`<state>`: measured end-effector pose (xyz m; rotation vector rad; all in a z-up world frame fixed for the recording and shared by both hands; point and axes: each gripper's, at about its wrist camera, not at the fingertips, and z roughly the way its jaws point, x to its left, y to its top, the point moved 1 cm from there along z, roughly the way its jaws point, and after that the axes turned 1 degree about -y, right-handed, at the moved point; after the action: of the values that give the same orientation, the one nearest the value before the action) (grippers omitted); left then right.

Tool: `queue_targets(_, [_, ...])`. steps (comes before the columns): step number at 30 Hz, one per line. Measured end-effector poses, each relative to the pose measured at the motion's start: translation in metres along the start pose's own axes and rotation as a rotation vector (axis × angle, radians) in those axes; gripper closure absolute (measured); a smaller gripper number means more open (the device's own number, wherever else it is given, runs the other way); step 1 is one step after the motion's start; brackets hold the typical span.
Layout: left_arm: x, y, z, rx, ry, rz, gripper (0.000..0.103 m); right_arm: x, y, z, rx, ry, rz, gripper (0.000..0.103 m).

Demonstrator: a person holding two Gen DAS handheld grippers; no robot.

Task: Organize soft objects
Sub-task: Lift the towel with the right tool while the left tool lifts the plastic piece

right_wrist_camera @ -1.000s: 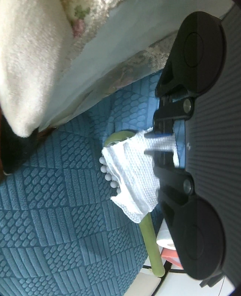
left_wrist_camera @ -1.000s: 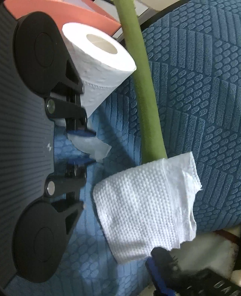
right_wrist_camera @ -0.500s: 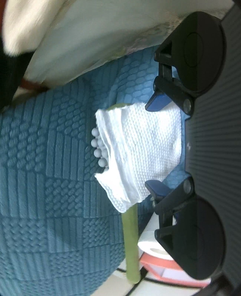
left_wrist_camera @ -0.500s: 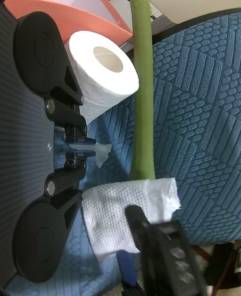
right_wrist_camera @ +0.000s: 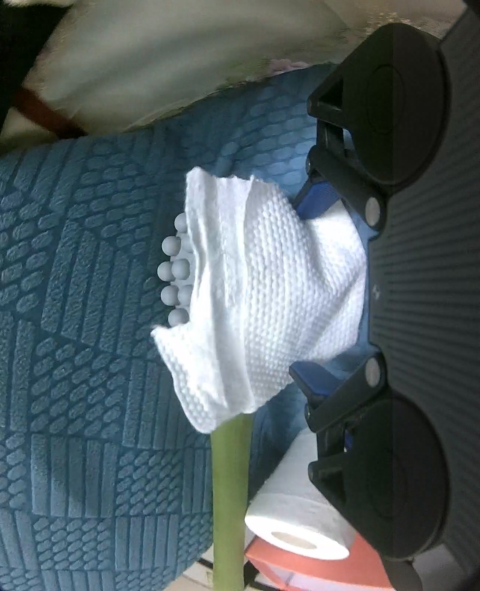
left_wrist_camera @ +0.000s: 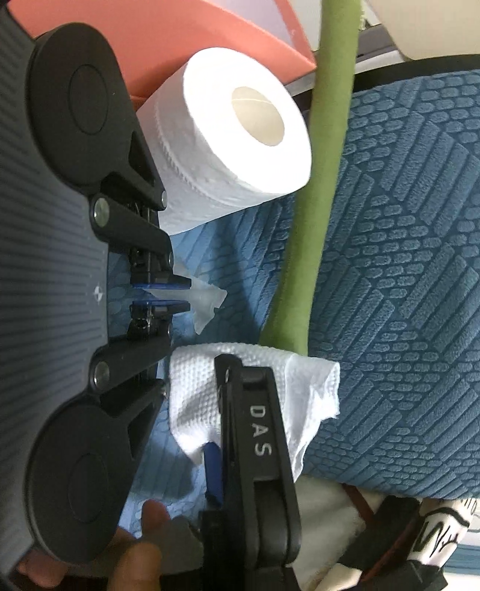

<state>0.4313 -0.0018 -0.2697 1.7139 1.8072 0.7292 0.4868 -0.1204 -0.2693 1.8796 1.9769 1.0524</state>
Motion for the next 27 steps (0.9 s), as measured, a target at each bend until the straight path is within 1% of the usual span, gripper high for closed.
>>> queue_targets(3, [0.003,0.001,-0.003,-0.003,0.002,-0.025,0.097,0.004,0.0,0.004,-0.008,-0.025,-0.017,0.017])
queue_targets(5, [0.006,0.0,-0.004,0.003,-0.004,-0.047,0.097,0.006,-0.001,0.004,-0.006,-0.055,-0.032,0.03])
queue_targets(6, [0.008,0.008,0.001,0.005,-0.005,-0.054,0.097,0.006,-0.002,0.004,-0.003,-0.066,-0.036,0.034])
queue_targets(9, [0.013,0.008,0.0,0.007,-0.003,-0.073,0.097,0.001,-0.004,0.001,0.006,-0.066,-0.038,0.043])
queue_targets(12, [0.016,0.008,-0.003,0.009,-0.004,-0.088,0.097,-0.001,-0.002,0.002,0.015,-0.058,-0.03,0.063])
queue_targets(13, [0.017,0.008,-0.006,0.01,-0.005,-0.092,0.097,-0.002,-0.001,0.004,0.02,-0.053,-0.026,0.075])
queue_targets(14, [0.018,0.008,-0.009,0.012,-0.007,-0.098,0.097,-0.002,-0.002,0.004,0.025,-0.05,-0.021,0.08])
queue_targets(15, [0.02,0.009,-0.014,0.014,-0.01,-0.106,0.097,-0.002,-0.001,0.004,0.025,-0.049,-0.019,0.082])
queue_targets(16, [0.021,0.01,-0.017,0.014,-0.014,-0.116,0.097,-0.002,-0.001,0.004,0.024,-0.045,-0.019,0.086])
queue_targets(17, [0.021,0.009,-0.019,0.016,-0.02,-0.128,0.097,-0.001,-0.002,0.002,0.022,-0.04,-0.02,0.088])
queue_targets(22, [0.021,0.005,-0.03,0.011,-0.036,-0.156,0.097,-0.001,-0.013,-0.019,-0.003,-0.027,-0.023,0.09])
queue_targets(23, [0.021,0.004,-0.032,0.012,-0.039,-0.161,0.097,0.002,-0.012,-0.02,-0.009,-0.023,-0.021,0.09])
queue_targets(27, [0.021,-0.001,-0.042,0.015,-0.049,-0.174,0.097,-0.002,-0.018,-0.042,-0.031,-0.003,-0.009,0.091])
